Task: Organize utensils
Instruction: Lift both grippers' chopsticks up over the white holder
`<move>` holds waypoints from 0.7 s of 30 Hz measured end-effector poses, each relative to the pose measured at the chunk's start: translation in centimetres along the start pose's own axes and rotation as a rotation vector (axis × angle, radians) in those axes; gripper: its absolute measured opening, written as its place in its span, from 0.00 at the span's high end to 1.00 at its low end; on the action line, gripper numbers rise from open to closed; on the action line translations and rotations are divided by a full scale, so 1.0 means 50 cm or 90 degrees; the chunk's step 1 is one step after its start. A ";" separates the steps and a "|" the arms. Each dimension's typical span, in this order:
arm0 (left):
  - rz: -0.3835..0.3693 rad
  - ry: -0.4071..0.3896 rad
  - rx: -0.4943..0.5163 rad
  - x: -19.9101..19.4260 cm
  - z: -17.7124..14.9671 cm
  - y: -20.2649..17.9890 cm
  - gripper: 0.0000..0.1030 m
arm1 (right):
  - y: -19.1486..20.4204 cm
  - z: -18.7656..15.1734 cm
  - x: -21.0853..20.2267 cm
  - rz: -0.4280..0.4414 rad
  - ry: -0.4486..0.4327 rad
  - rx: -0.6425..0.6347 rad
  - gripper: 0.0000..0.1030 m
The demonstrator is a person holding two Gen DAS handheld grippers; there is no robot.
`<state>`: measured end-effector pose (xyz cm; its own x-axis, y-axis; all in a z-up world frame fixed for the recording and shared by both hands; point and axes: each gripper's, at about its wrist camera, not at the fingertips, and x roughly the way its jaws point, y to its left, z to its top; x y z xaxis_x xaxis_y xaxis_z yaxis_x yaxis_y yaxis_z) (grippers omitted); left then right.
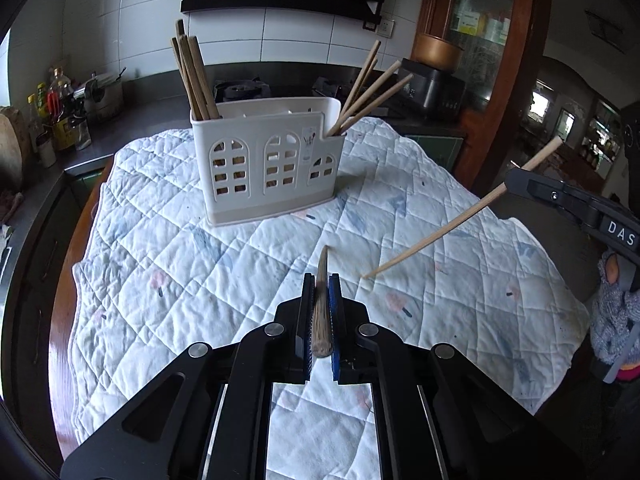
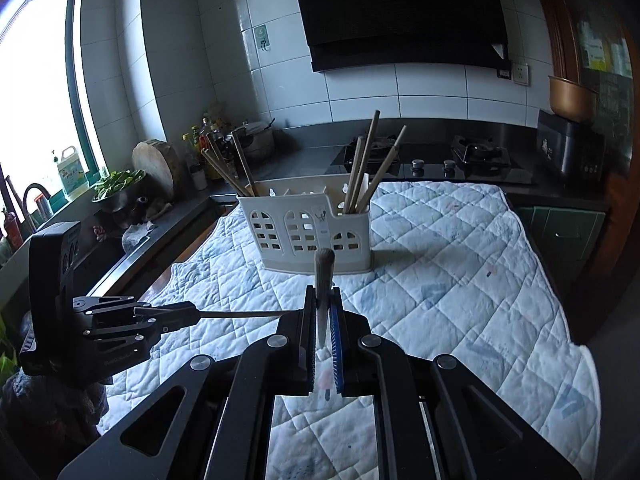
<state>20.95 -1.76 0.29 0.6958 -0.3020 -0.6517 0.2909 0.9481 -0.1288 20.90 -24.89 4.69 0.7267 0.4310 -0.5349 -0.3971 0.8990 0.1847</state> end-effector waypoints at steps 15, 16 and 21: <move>-0.019 -0.045 0.007 -0.022 0.163 0.050 0.95 | 0.022 0.231 0.029 -0.008 -0.017 -0.054 0.94; -0.021 -0.050 0.007 -0.025 0.177 0.053 0.95 | 0.025 0.247 0.032 -0.011 -0.018 -0.056 0.94; -0.011 -0.092 0.011 -0.053 0.250 0.061 0.95 | 0.027 0.308 0.064 -0.035 -0.022 -0.064 0.94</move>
<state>28.17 0.68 10.98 0.7776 -0.3299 -0.5352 0.3133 0.9414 -0.1252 31.30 -21.08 15.93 0.7673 0.3853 -0.5127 -0.4093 0.9096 0.0711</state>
